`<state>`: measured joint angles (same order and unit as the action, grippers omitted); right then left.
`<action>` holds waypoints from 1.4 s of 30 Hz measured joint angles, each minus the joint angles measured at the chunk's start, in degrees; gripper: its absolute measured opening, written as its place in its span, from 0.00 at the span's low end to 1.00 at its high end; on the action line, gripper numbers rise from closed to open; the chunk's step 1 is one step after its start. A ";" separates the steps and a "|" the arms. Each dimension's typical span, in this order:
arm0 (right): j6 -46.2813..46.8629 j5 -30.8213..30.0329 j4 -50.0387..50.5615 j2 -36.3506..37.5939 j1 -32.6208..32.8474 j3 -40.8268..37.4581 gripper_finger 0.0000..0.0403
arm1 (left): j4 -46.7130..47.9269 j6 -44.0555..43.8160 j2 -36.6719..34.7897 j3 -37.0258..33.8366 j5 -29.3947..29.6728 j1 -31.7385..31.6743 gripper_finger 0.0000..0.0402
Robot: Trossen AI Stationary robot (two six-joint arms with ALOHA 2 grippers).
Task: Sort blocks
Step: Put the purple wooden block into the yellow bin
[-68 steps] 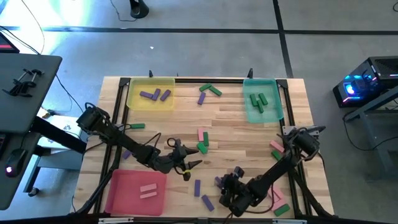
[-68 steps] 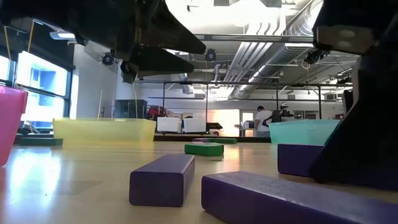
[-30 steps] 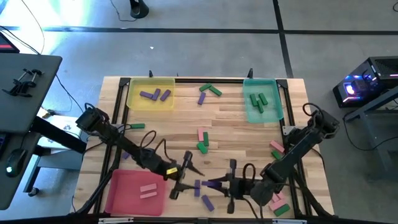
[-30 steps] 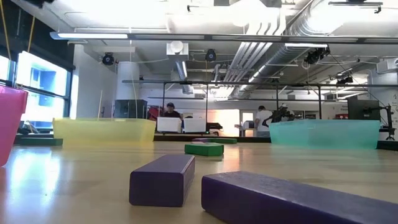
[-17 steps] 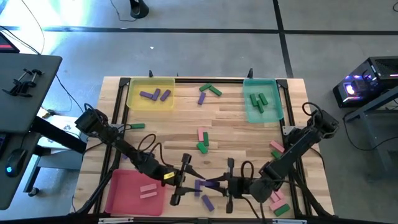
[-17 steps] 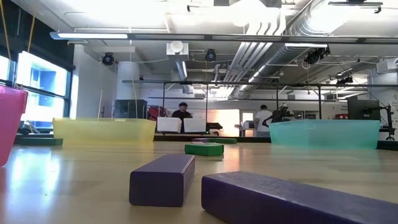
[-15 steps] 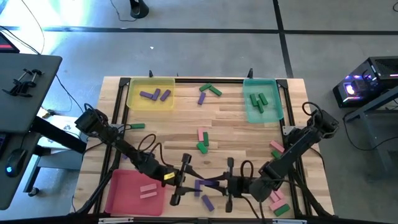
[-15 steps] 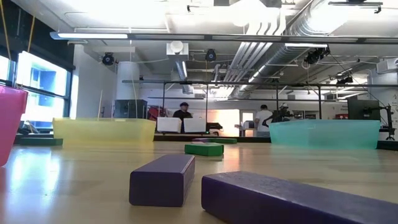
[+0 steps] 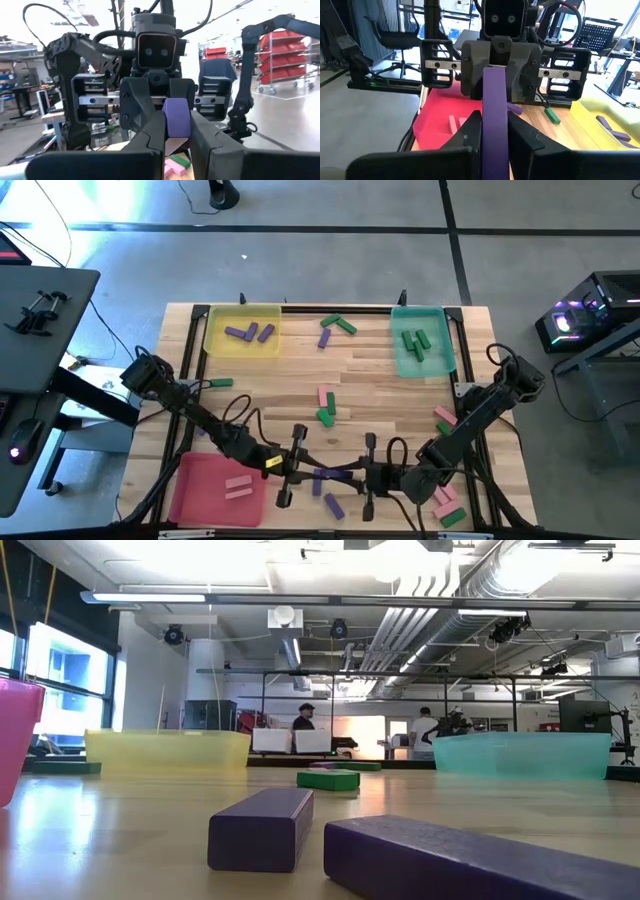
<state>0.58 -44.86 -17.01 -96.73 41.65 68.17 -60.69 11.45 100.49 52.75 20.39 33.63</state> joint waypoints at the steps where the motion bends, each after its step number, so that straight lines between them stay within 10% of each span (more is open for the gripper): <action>1: 0.74 0.03 0.98 0.00 -0.03 0.01 0.10 | 0.32 -0.03 0.00 0.00 0.86 0.10 0.07; 15: 27.13 0.41 29.76 0.46 -0.09 0.01 0.42 | 9.04 -2.35 0.02 0.00 11.81 0.24 0.07; 25: 49.80 -0.09 50.10 0.46 1.38 -0.01 0.47 | 32.65 -8.94 -8.29 0.00 38.48 -3.02 0.07; 33: 49.99 -4.64 50.16 0.46 2.61 -0.01 0.47 | 79.62 -38.00 -22.69 0.00 31.79 -22.97 0.07; 42: 49.96 -4.66 50.20 0.46 2.64 0.00 0.47 | 96.69 -32.08 -24.73 -0.07 15.15 -55.32 0.07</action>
<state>50.54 -49.52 33.20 -96.27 44.29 68.17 36.00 -20.62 75.76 52.69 35.54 -21.69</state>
